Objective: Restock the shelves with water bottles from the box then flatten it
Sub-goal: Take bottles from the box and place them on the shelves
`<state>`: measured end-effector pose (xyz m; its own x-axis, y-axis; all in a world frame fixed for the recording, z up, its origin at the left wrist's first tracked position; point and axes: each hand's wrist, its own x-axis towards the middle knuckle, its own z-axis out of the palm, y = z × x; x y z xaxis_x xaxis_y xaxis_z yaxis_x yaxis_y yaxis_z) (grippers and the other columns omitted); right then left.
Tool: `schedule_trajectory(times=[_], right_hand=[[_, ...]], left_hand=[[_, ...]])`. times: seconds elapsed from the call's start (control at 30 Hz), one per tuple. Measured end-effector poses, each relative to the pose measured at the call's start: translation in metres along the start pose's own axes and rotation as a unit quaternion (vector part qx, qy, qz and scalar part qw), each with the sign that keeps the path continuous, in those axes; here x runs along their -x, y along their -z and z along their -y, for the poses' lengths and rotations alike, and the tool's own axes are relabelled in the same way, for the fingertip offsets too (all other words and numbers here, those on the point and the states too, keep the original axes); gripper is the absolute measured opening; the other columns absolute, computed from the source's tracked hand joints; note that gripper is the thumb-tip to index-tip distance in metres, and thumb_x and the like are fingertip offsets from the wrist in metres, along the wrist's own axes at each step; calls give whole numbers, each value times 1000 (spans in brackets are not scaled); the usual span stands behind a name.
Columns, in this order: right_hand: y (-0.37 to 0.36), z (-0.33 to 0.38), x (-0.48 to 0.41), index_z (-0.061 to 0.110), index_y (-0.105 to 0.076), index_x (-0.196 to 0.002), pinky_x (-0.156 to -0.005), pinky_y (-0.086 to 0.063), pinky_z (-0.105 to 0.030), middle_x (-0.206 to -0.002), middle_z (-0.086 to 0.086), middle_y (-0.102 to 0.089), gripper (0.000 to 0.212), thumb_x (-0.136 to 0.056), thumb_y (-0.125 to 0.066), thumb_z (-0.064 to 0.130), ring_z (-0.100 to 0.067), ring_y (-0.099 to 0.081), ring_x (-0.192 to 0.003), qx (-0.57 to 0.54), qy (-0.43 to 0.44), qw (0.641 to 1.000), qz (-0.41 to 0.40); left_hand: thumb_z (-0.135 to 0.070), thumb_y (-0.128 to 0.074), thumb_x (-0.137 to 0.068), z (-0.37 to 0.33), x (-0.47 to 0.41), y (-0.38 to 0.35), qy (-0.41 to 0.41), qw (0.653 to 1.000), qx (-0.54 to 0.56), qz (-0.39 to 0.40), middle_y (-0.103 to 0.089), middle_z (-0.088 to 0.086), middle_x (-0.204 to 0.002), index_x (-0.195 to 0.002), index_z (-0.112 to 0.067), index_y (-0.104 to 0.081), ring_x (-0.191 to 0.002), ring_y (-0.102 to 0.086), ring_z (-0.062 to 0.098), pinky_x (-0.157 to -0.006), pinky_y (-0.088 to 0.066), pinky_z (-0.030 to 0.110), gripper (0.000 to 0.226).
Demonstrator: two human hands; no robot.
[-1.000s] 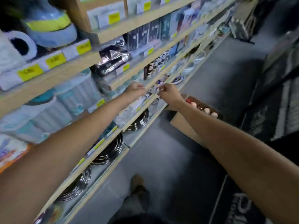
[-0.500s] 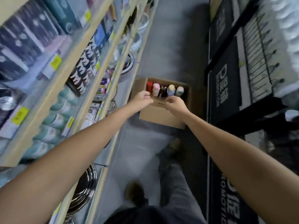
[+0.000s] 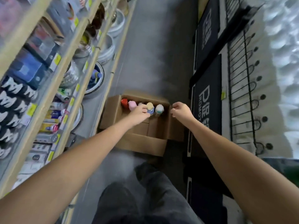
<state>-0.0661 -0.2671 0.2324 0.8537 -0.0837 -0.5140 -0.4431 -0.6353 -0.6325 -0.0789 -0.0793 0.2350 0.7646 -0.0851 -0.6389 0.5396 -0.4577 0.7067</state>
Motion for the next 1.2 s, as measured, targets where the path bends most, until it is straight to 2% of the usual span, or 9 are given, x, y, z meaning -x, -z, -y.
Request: schedule_trajectory(times=[0.1, 0.2, 0.23, 0.33, 0.5, 0.67, 0.87, 1.07, 1.2], right_hand=[[24, 0, -43, 6, -54, -124, -79, -53, -39, -100, -10, -65, 39, -86, -54, 13, -26, -65, -91, 6, -12, 1000, 0], [28, 0, -79, 8, -54, -126, -75, -52, -37, -99, -8, -64, 40, -86, -54, 14, -25, -65, -91, 2, -26, 1000, 4], [25, -1, -93, 8, -52, -127, -73, -51, -34, -100, -7, -63, 40, -88, -54, 14, -24, -64, -92, -6, -29, 999, 12], [7, -11, -125, 9, -48, -133, -69, -47, -22, -102, -4, -60, 43, -90, -54, 12, -18, -60, -94, -15, -35, 998, 44], [-43, -58, -219, 11, -47, -136, -89, -51, -34, -108, -4, -64, 48, -89, -56, 12, -17, -61, -98, -32, -69, 996, 52], [-100, -108, -307, 16, -39, -141, -85, -46, -25, -121, -5, -57, 52, -93, -56, 11, -16, -56, -107, -50, -100, 992, 49], [-168, -182, -395, 19, -33, -145, -91, -44, -28, -132, -8, -53, 58, -92, -56, 12, -20, -53, -116, -20, -126, 990, 58], [-213, -241, -460, 12, -28, -147, -99, -37, -29, -144, -9, -42, 67, -88, -60, 3, -23, -41, -131, 6, -109, 992, 56], [-240, -280, -490, 17, -7, -152, -109, -29, -30, -153, -7, -26, 93, -82, -68, 4, -22, -28, -140, 3, -118, 990, 72]], left_hand=[[-6, -54, -89, -17, -38, -6, 1, 1000, -15, 2, -52, 7, -119, -128, -10, -47, -118, -50, 19, -90, -39, 22, 40], [-10, -57, -84, -22, -81, -15, 8, 1000, -30, 5, -49, 4, -105, -90, -30, -46, -100, -49, 18, -91, -40, 30, 24], [-17, -58, -79, -19, -100, -17, 13, 999, -33, 10, -50, 3, -105, -89, -31, -45, -100, -51, 19, -92, -42, 31, 21], [-24, -56, -72, -10, -142, -26, 37, 999, -24, 17, -55, 7, -127, -124, -18, -49, -113, -56, 28, -100, -45, 39, 53], [-1, -54, -89, 19, -247, -42, 56, 997, 46, 32, -48, 9, -139, -138, -6, -39, -127, -47, 21, -95, -37, 22, 52], [0, -52, -90, 78, -355, -67, 51, 995, 41, 73, -42, 4, -145, -142, -10, -35, -132, -42, 20, -104, -34, 26, 56], [0, -38, -93, 147, -452, -107, 74, 973, -45, 216, -11, 4, -159, -152, -23, -5, -144, -20, 20, -107, -29, 27, 71], [2, -35, -94, 193, -521, -140, 71, 978, -55, 191, 0, 0, -159, -151, -23, 7, -145, -14, 20, -95, -27, 18, 75], [5, -35, -93, 223, -552, -158, 75, 979, -53, 181, 6, -1, -159, -150, -21, 8, -147, -4, 19, -107, -22, 21, 77]])
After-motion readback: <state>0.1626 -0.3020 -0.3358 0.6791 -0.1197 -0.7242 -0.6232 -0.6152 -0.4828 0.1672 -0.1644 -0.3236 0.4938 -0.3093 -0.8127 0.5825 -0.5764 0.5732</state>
